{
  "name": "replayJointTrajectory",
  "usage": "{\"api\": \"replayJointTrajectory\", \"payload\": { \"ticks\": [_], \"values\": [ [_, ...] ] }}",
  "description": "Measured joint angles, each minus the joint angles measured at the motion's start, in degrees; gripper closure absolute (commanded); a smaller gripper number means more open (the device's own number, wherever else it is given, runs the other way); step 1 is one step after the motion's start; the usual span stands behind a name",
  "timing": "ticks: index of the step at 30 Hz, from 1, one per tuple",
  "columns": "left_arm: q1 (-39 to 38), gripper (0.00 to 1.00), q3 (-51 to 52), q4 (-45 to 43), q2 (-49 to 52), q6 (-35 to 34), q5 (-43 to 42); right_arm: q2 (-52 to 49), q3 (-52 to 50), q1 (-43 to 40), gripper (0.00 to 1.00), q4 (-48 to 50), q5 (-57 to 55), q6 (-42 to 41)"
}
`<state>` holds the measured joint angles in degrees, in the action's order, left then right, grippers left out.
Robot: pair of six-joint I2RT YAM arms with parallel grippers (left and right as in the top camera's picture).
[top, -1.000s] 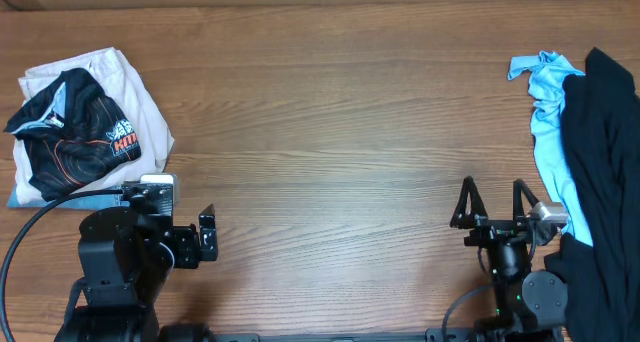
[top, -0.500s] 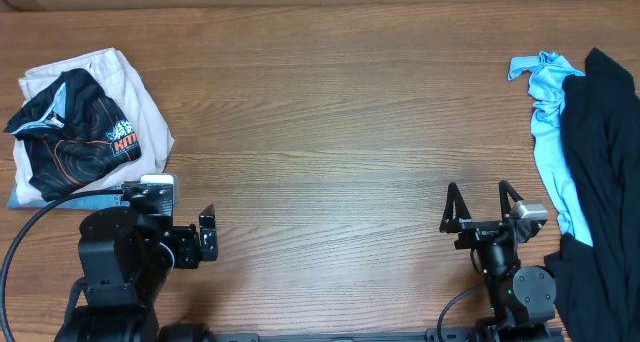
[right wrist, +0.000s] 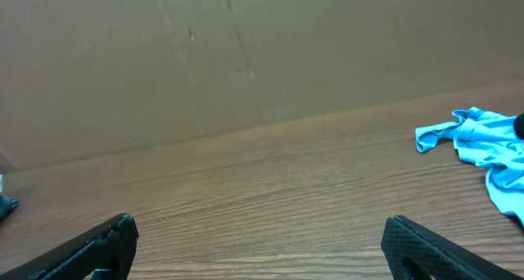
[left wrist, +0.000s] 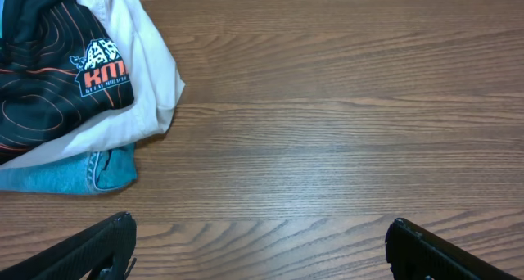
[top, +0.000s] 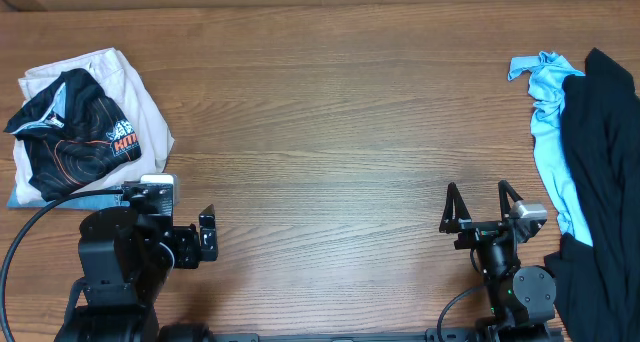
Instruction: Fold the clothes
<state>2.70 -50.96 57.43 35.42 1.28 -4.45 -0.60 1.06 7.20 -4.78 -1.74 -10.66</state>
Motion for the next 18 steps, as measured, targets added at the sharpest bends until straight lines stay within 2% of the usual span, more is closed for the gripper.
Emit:
{"api": "replayJointTrajectory", "payload": {
  "ticks": [10, 15, 18],
  "values": [
    [0.0, 0.0, 1.2, -0.2, -3.9, 0.0, 0.0, 0.0, 0.0, 0.0, 0.0, 0.0, 0.0, 0.0],
    [0.0, 0.0, 10.1, -1.7, -13.6, 0.0, 0.0, 0.0, 0.0, 0.0, 0.0, 0.0, 0.0, 0.0],
    [0.0, 0.0, 19.1, -7.2, -20.1, 0.0, 0.0, 0.0, 0.0, 0.0, 0.0, 0.0, 0.0, 0.0]
  ]
}}
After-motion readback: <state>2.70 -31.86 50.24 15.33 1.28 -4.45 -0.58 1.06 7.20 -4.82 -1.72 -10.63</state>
